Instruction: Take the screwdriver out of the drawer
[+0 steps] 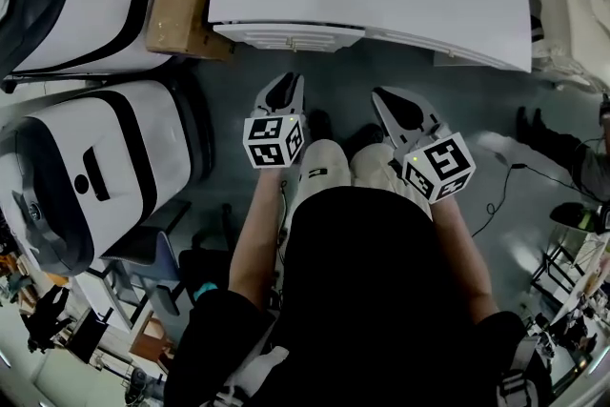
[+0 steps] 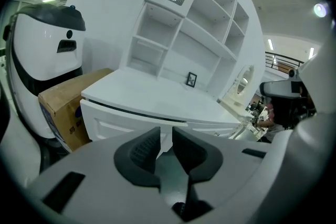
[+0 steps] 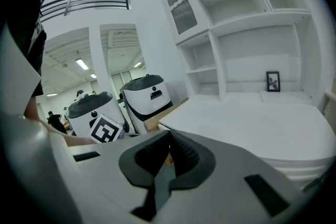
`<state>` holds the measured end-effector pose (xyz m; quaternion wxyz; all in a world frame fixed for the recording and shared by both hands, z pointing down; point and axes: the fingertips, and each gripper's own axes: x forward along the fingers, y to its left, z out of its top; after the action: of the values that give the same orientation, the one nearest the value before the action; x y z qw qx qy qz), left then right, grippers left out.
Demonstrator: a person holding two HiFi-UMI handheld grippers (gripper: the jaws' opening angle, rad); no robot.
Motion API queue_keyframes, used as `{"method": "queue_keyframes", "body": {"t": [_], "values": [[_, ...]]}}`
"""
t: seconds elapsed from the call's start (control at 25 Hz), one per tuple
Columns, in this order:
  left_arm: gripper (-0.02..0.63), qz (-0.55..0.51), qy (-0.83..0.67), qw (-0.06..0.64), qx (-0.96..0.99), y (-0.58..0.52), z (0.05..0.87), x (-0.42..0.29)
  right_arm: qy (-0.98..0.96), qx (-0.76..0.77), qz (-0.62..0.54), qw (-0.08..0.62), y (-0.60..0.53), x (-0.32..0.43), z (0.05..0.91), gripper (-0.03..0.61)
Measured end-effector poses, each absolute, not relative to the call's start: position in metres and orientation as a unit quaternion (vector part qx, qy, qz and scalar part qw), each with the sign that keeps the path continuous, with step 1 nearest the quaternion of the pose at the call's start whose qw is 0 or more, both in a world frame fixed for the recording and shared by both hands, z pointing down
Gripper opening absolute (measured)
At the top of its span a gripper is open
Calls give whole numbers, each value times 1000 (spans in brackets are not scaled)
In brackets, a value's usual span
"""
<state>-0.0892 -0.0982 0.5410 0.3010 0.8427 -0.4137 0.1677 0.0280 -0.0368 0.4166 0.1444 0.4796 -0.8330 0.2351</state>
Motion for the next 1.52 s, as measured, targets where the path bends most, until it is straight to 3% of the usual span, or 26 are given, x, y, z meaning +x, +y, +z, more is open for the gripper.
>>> {"method": "queue_keyframes", "body": {"t": [0.8, 1.52], "values": [[160, 236, -432, 323, 808, -177, 687, -90, -800, 507, 275, 168, -44, 42, 448, 18], [156, 277, -455, 333, 778, -218, 768, -79, -759, 524, 337, 188, -18, 63, 495, 18]]}}
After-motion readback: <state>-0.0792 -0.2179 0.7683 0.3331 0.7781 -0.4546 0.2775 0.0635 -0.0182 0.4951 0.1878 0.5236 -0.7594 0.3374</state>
